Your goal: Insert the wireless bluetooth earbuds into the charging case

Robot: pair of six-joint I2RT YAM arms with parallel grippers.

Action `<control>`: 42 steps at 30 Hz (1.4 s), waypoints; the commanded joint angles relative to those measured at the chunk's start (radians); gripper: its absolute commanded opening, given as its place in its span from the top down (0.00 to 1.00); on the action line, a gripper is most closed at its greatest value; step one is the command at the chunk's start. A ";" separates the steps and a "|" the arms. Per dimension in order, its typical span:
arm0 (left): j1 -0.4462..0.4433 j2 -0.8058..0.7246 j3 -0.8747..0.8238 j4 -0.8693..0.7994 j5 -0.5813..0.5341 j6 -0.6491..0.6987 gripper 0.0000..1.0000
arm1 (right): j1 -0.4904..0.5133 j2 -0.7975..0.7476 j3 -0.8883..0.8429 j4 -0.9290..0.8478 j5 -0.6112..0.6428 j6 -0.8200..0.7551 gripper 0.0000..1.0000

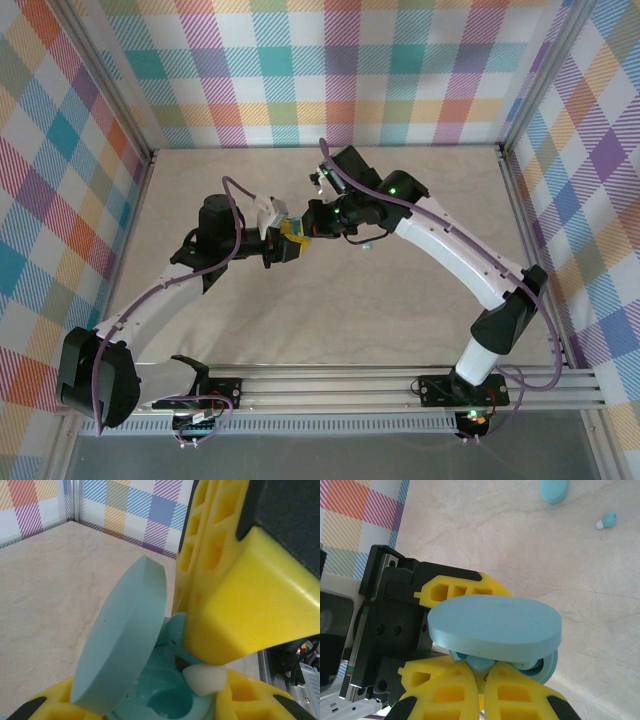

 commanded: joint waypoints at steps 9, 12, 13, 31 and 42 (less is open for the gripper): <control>-0.019 -0.043 -0.019 0.038 -0.005 0.029 1.00 | 0.025 0.031 0.041 -0.043 0.018 -0.054 0.91; -0.022 -0.042 -0.019 0.040 -0.004 0.031 1.00 | 0.032 0.044 0.055 -0.051 0.017 -0.064 0.91; -0.023 -0.042 -0.019 0.038 -0.007 0.030 1.00 | 0.032 0.048 0.058 -0.052 0.017 -0.064 0.91; -0.030 -0.056 -0.014 0.007 -0.019 0.054 1.00 | 0.045 0.075 0.088 -0.075 0.003 -0.086 0.78; -0.031 -0.056 -0.014 -0.010 -0.030 0.060 1.00 | 0.049 0.063 0.099 -0.058 -0.013 -0.073 0.66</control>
